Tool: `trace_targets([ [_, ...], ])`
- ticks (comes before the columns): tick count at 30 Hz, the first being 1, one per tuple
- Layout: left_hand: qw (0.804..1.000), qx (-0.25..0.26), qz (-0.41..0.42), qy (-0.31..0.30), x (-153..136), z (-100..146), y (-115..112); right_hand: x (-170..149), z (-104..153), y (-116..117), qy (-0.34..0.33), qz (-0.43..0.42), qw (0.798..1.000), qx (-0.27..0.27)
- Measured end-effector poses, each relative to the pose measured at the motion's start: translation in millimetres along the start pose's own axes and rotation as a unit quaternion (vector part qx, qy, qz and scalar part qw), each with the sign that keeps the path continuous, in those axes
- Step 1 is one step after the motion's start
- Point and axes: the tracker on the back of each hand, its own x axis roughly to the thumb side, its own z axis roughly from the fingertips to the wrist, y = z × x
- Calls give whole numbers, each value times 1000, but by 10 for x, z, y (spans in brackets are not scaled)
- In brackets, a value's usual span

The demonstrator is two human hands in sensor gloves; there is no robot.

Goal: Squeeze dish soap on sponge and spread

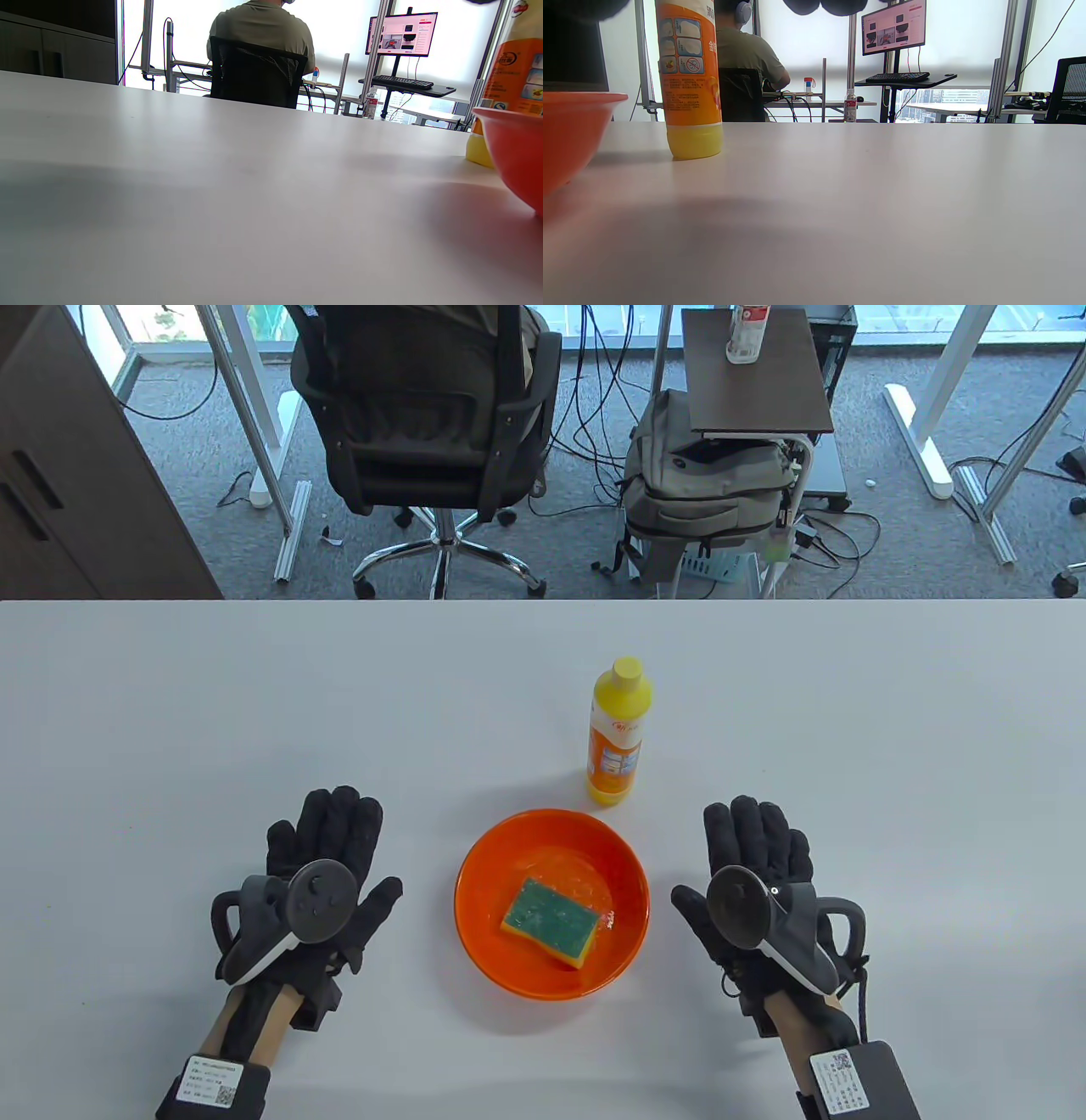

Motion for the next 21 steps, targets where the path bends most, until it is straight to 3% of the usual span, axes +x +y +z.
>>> trace_targets([
  [21, 1000, -3, -6, -8, 29, -4, -11, 32, 12, 25, -5, 2, 1000, 25],
])
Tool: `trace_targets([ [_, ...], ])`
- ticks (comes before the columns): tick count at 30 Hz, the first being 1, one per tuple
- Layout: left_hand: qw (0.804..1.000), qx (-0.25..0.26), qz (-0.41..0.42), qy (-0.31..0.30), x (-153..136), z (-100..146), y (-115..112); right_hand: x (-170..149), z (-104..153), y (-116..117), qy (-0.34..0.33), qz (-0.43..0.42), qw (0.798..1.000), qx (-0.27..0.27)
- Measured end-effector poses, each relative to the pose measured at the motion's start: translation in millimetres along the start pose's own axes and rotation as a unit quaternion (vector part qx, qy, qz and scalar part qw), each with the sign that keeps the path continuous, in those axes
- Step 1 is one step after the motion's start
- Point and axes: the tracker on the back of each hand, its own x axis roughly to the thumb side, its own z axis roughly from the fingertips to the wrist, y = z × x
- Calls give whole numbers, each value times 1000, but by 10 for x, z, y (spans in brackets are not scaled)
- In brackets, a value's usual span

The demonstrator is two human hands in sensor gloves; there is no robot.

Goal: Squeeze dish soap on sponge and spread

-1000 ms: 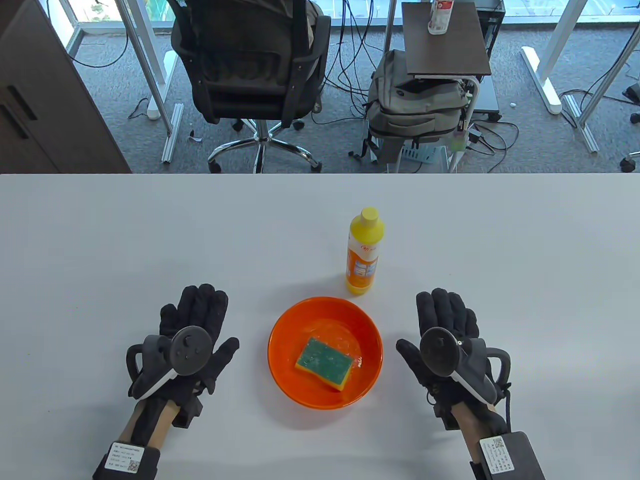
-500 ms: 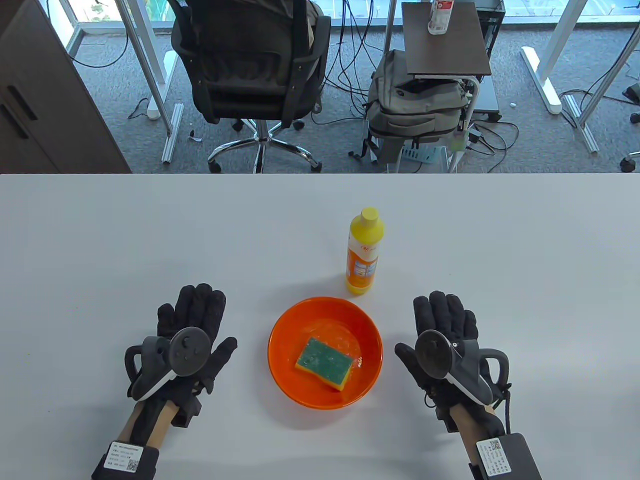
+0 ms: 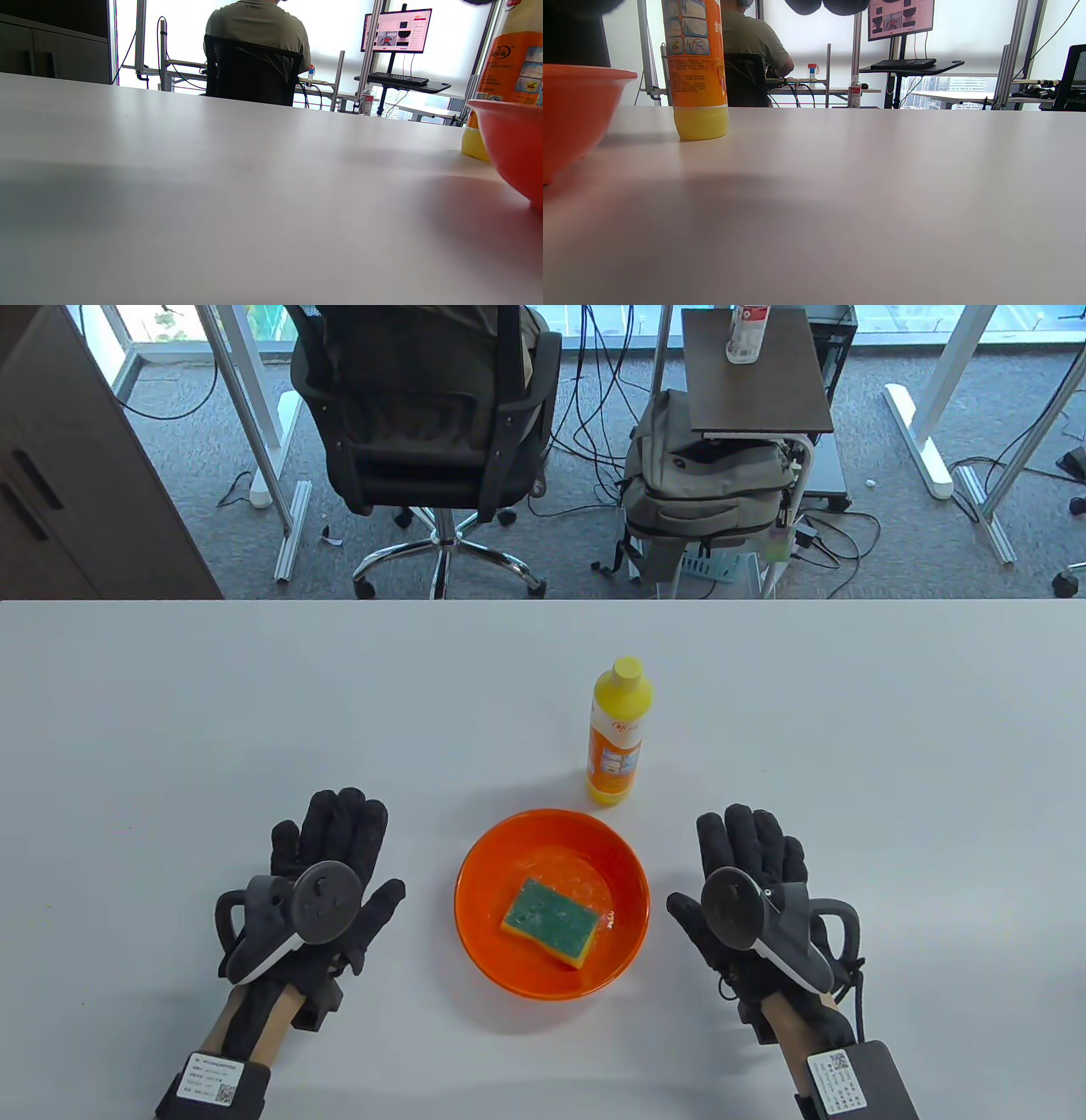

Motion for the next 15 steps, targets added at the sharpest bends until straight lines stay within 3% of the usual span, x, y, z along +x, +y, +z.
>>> trace_targets([
  [15, 1000, -1, -2, 0, 1, 4, -2, 57, 17, 22, -12, 25, 1000, -4],
])
